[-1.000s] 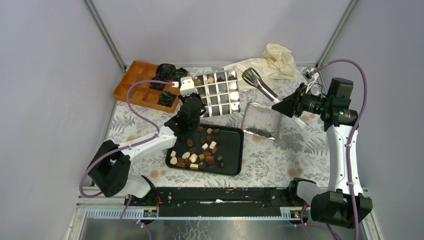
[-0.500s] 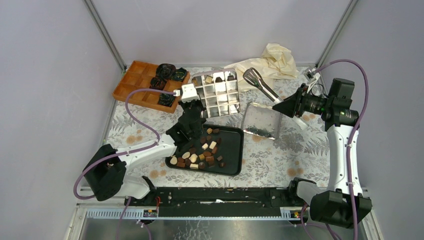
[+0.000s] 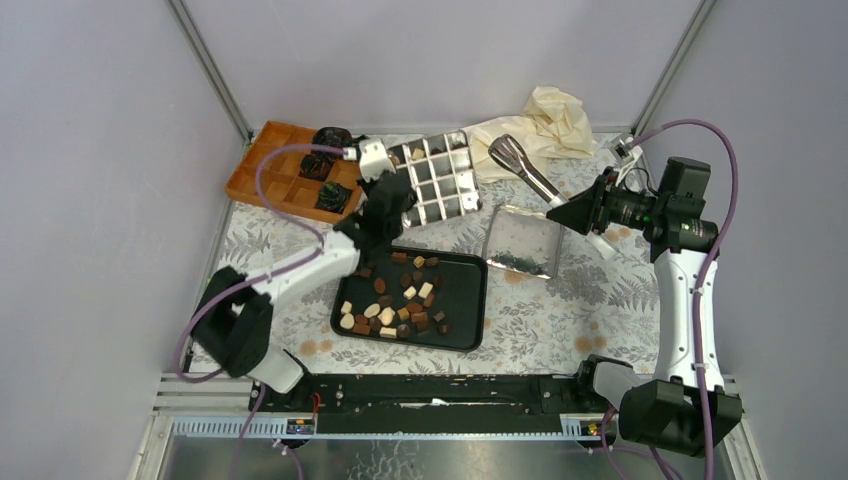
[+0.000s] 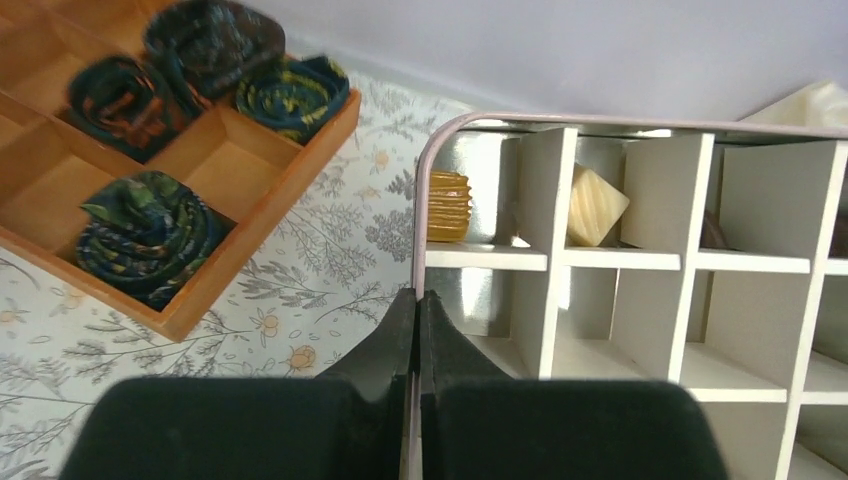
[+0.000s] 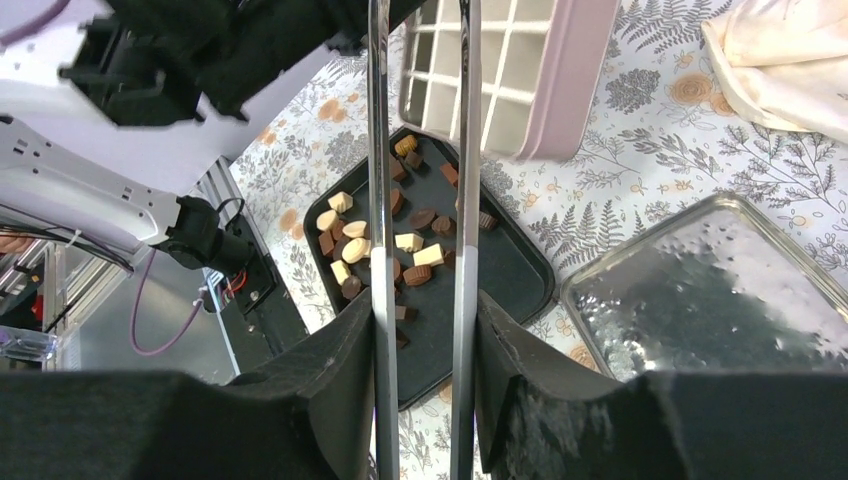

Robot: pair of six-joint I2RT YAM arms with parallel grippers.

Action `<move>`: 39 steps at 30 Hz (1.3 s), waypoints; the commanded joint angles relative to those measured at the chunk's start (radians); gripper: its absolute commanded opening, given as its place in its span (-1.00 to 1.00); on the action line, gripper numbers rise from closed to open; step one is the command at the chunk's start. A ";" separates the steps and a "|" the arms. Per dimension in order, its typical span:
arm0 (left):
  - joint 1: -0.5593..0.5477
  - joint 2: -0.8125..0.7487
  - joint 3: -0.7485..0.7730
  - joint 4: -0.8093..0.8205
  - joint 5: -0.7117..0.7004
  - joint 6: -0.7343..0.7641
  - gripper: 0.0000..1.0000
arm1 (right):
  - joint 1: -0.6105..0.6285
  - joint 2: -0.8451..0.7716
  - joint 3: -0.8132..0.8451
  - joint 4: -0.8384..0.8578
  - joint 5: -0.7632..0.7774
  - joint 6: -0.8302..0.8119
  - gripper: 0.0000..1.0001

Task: Pack the chocolate
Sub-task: Adjust the packing box at the center of the board.

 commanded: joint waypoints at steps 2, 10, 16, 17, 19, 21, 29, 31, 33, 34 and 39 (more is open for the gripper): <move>0.151 0.177 0.247 -0.423 0.326 -0.300 -1.00 | -0.010 -0.028 -0.017 0.055 -0.035 0.012 -0.16; 0.179 0.528 0.691 -0.807 0.332 -0.349 -1.00 | -0.011 -0.037 -0.042 0.061 -0.022 0.005 -0.16; 0.196 0.604 0.763 -0.822 0.347 -0.335 -1.00 | -0.013 -0.042 -0.057 0.064 -0.015 -0.001 -0.16; 0.196 0.612 0.771 -0.822 0.350 -0.330 -1.00 | -0.013 -0.042 -0.059 0.065 -0.014 -0.001 -0.16; 0.200 0.629 0.784 -0.823 0.354 -0.320 -1.00 | -0.013 -0.042 -0.062 0.067 -0.014 -0.001 -0.16; 0.201 0.638 0.791 -0.823 0.362 -0.310 -1.00 | -0.013 -0.041 -0.065 0.070 -0.015 0.000 -0.16; 0.204 0.672 0.806 -0.822 0.389 -0.300 -1.00 | -0.013 -0.039 -0.074 0.076 -0.014 0.002 -0.16; 0.205 0.682 0.813 -0.816 0.398 -0.294 -1.00 | -0.013 -0.041 -0.075 0.077 -0.015 0.002 -0.15; 0.205 0.689 0.819 -0.814 0.404 -0.289 -1.00 | -0.013 -0.041 -0.077 0.074 -0.015 0.001 -0.15; 0.205 0.691 0.819 -0.811 0.405 -0.286 -1.00 | -0.013 -0.041 -0.078 0.074 -0.015 0.001 -0.15; 0.207 0.704 0.818 -0.803 0.406 -0.268 -0.97 | -0.014 -0.043 -0.083 0.075 -0.015 -0.001 -0.15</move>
